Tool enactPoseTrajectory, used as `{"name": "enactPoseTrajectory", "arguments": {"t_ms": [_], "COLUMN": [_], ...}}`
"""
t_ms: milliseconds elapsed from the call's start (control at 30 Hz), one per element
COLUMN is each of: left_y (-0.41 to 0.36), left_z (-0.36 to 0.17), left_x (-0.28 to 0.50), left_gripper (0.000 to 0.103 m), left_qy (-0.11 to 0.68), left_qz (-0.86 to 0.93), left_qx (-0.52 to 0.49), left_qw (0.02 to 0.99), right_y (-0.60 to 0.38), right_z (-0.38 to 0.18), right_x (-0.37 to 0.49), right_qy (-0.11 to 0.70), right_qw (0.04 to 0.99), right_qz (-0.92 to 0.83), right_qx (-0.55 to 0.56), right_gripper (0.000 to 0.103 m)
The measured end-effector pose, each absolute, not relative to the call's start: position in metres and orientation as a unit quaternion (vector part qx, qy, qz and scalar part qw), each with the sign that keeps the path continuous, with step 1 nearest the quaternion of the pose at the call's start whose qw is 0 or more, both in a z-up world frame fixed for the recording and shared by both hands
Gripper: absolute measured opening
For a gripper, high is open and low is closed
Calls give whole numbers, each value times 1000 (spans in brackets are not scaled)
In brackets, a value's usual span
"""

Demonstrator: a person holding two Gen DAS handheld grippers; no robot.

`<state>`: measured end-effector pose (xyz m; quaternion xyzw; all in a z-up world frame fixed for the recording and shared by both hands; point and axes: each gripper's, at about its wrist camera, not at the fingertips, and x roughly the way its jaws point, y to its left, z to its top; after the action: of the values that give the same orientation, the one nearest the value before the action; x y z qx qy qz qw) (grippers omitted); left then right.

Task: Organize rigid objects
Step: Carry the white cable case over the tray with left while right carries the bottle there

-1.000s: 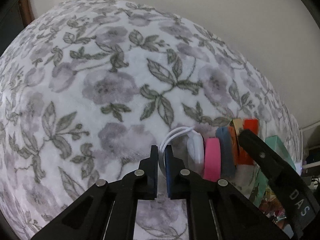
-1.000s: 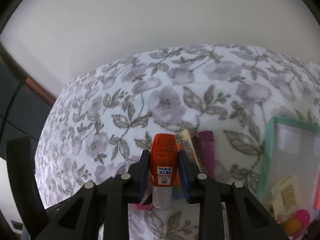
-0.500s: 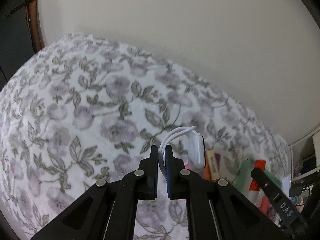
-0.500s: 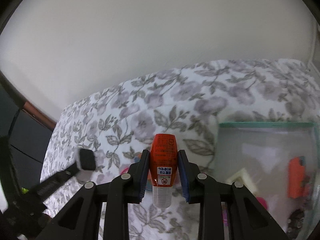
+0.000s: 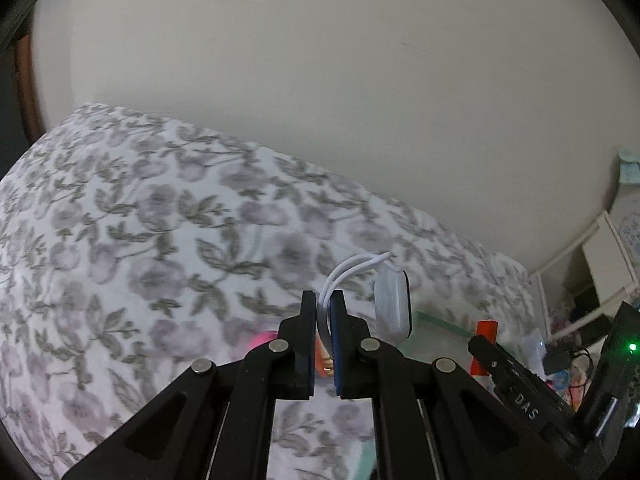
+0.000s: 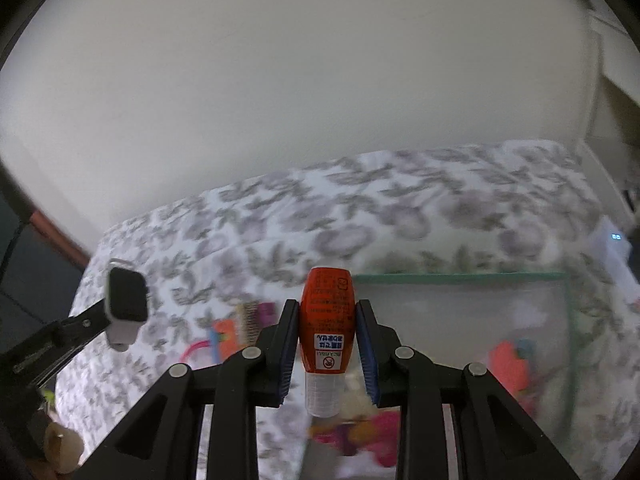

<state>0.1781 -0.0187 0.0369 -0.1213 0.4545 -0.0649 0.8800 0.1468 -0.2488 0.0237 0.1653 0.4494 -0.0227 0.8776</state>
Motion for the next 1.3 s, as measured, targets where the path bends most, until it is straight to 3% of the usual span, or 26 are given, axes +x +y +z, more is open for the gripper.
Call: {"name": "enactPoseTrajectory", "arguments": {"t_ms": [600,1300], "left_y": [-138,-189], "left_z": [22,-32], "left_x": [163,162], "left_gripper": [7,7], "left_qy": [456,494], "left_qz": [-181,-211], "left_qx": [-60,-14], "left_qw": [869,843], "right_y": [-373,-376], "right_z": [23,-12], "right_x": [110,121], "right_qy": [451,484], "right_qw": [861,844], "right_qz": [-157,-149], "right_qx": [175,175], "right_gripper": [30,30]}}
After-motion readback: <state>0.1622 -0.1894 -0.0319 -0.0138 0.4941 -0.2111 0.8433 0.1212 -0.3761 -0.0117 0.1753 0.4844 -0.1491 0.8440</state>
